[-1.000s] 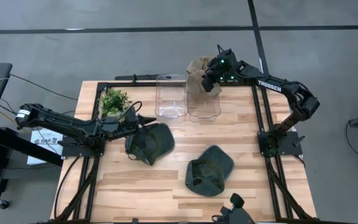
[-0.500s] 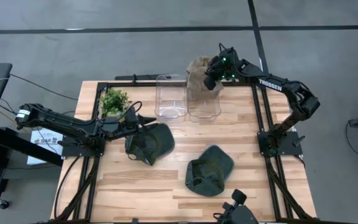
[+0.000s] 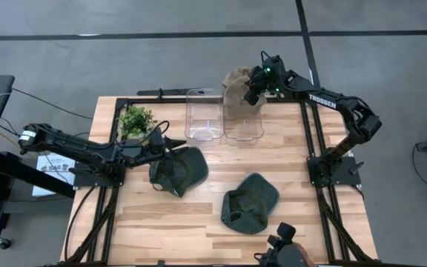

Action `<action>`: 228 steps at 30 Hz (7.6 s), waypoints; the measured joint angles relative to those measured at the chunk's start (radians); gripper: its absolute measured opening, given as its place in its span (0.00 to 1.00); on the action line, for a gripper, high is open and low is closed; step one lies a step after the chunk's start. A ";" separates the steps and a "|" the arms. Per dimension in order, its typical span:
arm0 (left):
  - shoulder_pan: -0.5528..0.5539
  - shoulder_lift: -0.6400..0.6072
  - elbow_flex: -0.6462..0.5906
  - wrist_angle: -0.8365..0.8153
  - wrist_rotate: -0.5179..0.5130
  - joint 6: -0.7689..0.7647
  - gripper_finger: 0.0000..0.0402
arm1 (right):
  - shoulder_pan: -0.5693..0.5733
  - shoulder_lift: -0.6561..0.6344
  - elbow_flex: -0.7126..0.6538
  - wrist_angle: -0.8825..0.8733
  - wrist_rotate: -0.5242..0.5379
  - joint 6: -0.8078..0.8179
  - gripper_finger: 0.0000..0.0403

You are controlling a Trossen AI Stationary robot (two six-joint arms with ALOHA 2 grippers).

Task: Pick & Place hat
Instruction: Put the brown cap into the right transparent bin, then put the right black cap into the left transparent bin

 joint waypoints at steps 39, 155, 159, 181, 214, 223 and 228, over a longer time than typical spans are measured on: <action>0.002 0.000 0.000 0.000 0.000 0.002 0.29 | -0.003 0.126 0.001 0.082 0.203 -0.114 0.25; 0.002 0.000 0.000 0.007 0.000 -0.010 0.29 | 0.871 -0.093 -0.458 0.022 -0.241 0.200 0.33; 0.002 0.000 0.000 0.007 0.000 -0.010 0.29 | 0.871 -0.093 -0.457 0.040 -0.239 0.177 0.33; 0.002 0.000 0.000 0.007 0.000 -0.010 0.29 | 0.872 -0.093 -0.457 0.012 -0.114 0.178 0.32; 0.002 0.000 0.000 0.007 0.000 -0.009 0.29 | 0.872 -0.094 -0.457 -0.076 -0.120 0.202 0.17; 0.002 0.000 0.000 0.007 0.000 -0.009 0.29 | 0.871 -0.095 -0.457 -0.113 -0.168 0.161 0.02; 0.002 0.000 0.000 0.007 0.000 -0.009 0.29 | 0.871 -0.095 -0.457 -0.116 -0.172 0.152 0.01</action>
